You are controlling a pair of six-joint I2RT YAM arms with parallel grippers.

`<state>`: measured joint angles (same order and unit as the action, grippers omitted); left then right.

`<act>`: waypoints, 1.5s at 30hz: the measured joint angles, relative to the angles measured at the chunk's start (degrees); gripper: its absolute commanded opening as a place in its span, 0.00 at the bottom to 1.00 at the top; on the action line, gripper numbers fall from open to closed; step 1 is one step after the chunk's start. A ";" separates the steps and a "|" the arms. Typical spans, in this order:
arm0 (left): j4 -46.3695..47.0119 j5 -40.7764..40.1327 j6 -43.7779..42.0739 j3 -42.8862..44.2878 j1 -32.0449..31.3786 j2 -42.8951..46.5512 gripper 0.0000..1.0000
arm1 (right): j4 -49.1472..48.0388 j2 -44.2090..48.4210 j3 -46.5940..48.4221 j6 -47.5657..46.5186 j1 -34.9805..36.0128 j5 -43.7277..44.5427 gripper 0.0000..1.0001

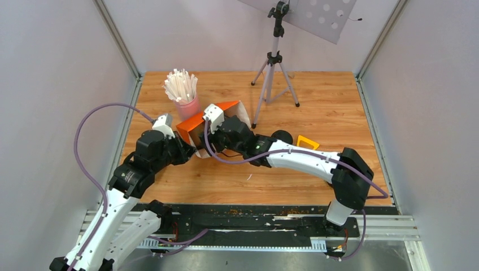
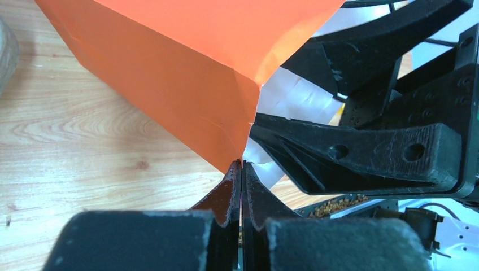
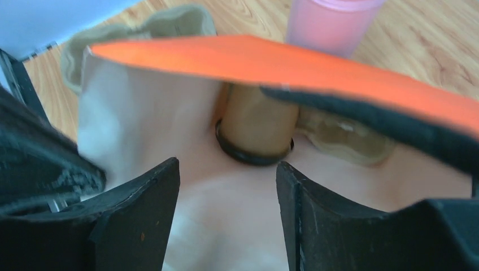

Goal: Pack the takeout coffee

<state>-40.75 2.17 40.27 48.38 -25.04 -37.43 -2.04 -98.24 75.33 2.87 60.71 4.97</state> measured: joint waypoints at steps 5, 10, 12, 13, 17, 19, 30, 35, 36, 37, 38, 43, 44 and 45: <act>0.79 2.45 -2.49 1.25 0.00 -2.49 0.00 | 4.20 6.27 -5.77 -2.19 -2.60 -0.31 0.61; 4.83 8.90 -4.22 1.75 -0.02 -4.37 0.00 | 10.93 13.60 -7.93 -5.75 -5.11 -0.46 0.58; 7.28 12.46 -4.79 1.75 -0.02 -4.85 0.00 | 13.70 15.87 -7.91 -6.32 -5.05 -0.50 0.58; 8.55 14.27 -4.92 1.73 0.00 -5.14 0.00 | 15.30 17.00 -7.91 -6.45 -4.83 -0.55 0.59; 11.15 18.82 -5.73 1.73 -0.07 -5.53 0.00 | 19.93 20.31 -7.96 -6.25 -4.15 -1.27 0.59; 10.93 18.86 -6.16 1.73 -0.07 -5.35 0.00 | 20.55 21.20 -8.02 -5.88 -4.09 -1.84 0.59; -4.44 7.50 -7.23 6.03 -0.07 -5.79 0.04 | 19.12 9.79 -3.10 -2.73 -3.76 -1.92 0.55; -8.79 3.45 -5.27 7.82 -0.07 -6.56 0.23 | 18.99 5.57 -1.16 -2.64 -3.30 -1.99 0.54; -9.68 2.51 -4.52 8.39 -0.07 -6.71 0.27 | 18.95 5.29 -0.83 -2.60 -3.06 -2.01 0.54; -10.56 1.42 -3.65 9.07 -0.07 -6.75 0.30 | 18.91 5.18 -0.61 -2.51 -2.93 -2.05 0.54; -11.17 0.52 -3.08 9.53 -0.07 -6.64 0.33 | 18.91 5.18 -0.37 -2.45 -2.73 -2.08 0.53; -12.26 -3.96 1.42 10.64 -0.07 -4.74 0.44 | 18.67 3.72 2.27 -1.81 -2.19 -3.04 0.53; -12.22 -4.22 2.12 10.62 -0.04 -4.44 0.45 | 18.49 3.28 2.80 -1.64 -2.10 -3.15 0.53; -12.20 -4.35 2.86 10.58 -0.07 -4.09 0.46 | 18.27 2.75 3.32 -1.44 -2.01 -3.23 0.53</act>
<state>-52.95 -2.17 43.13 58.96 -25.10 -41.52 16.23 -95.48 78.65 1.43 58.70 1.74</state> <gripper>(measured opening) 0.429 0.536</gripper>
